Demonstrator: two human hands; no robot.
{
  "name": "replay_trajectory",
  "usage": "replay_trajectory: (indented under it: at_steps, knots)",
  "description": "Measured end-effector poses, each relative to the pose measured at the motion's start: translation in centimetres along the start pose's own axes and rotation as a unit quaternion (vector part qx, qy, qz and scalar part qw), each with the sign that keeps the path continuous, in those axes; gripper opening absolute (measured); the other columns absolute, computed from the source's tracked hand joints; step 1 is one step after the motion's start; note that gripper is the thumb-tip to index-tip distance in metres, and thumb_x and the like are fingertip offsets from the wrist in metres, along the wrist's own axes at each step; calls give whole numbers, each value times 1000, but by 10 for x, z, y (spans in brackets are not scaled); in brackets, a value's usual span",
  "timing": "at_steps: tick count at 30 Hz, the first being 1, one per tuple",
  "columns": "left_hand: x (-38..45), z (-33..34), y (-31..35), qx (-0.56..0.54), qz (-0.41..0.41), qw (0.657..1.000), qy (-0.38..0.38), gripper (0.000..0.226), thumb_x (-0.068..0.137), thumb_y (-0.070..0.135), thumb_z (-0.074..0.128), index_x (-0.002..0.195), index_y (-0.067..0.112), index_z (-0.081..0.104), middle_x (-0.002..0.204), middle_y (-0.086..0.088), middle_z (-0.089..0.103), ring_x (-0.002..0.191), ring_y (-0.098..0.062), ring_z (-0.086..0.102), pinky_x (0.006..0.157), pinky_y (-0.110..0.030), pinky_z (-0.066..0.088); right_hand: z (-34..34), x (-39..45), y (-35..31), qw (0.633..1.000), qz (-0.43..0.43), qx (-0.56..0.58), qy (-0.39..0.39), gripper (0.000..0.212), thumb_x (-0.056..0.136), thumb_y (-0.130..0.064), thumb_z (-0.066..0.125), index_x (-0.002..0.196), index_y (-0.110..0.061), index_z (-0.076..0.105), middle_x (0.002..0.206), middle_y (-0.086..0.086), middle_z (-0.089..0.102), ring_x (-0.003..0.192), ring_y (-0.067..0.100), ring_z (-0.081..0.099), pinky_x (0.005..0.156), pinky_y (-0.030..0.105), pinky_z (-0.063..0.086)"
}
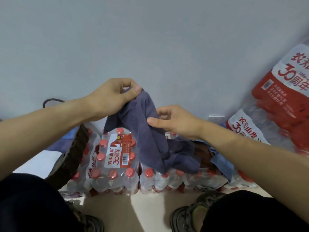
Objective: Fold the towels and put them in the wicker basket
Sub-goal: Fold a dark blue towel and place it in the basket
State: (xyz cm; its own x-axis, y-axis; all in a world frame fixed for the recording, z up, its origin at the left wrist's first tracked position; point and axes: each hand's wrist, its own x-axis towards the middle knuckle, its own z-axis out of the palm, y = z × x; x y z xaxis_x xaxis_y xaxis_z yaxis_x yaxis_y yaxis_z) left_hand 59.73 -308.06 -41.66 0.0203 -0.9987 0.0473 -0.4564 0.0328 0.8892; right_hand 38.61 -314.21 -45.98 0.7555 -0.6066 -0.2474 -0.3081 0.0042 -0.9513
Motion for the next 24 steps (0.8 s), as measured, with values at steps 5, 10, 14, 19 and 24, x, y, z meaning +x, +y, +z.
replay_trajectory:
  at_steps: [5, 10, 14, 19, 24]
  knots:
    - [-10, -47, -13, 121, -5, 993, -15, 20, 85, 38, 67, 87, 19, 71, 70, 2, 74, 55, 0, 60, 54, -13, 47, 15, 18, -14, 991, -64, 27, 112, 9, 97, -9, 58, 89, -7, 60, 75, 13, 64, 62, 15, 58, 54, 23, 46]
    - [-20, -64, -28, 167, -83, 981, -55, 33, 86, 45, 64, 80, 13, 70, 52, 9, 65, 38, 0, 50, 39, -11, 38, 5, 23, -23, 970, -150, -55, 185, 17, 92, -24, 68, 81, -11, 68, 75, 11, 70, 68, 14, 61, 65, 30, 50]
    - [-29, -80, -31, 130, -194, 964, -130, 71, 75, 75, 54, 64, 5, 55, 43, -6, 37, 33, -16, 29, 42, -17, 26, -4, 24, -23, 956, -168, -158, 179, 26, 80, -41, 78, 76, -16, 71, 68, 0, 72, 59, 7, 63, 56, 21, 49]
    - [-37, -81, -29, 49, -111, 986, -114, 47, 77, 55, 68, 56, 15, 53, 47, 1, 44, 38, -14, 38, 40, -15, 27, -9, 17, -17, 952, 5, -303, -42, 45, 65, -61, 81, 89, -24, 71, 70, -15, 70, 63, 2, 65, 57, 16, 46]
    - [-37, -77, -30, -140, -115, 982, -54, 64, 88, 51, 58, 95, -12, 49, 68, -17, 48, 55, -26, 39, 54, -31, 31, -7, 16, -6, 949, 81, -291, -89, 29, 83, -37, 76, 99, -13, 75, 99, 4, 76, 89, 18, 71, 78, 34, 56]
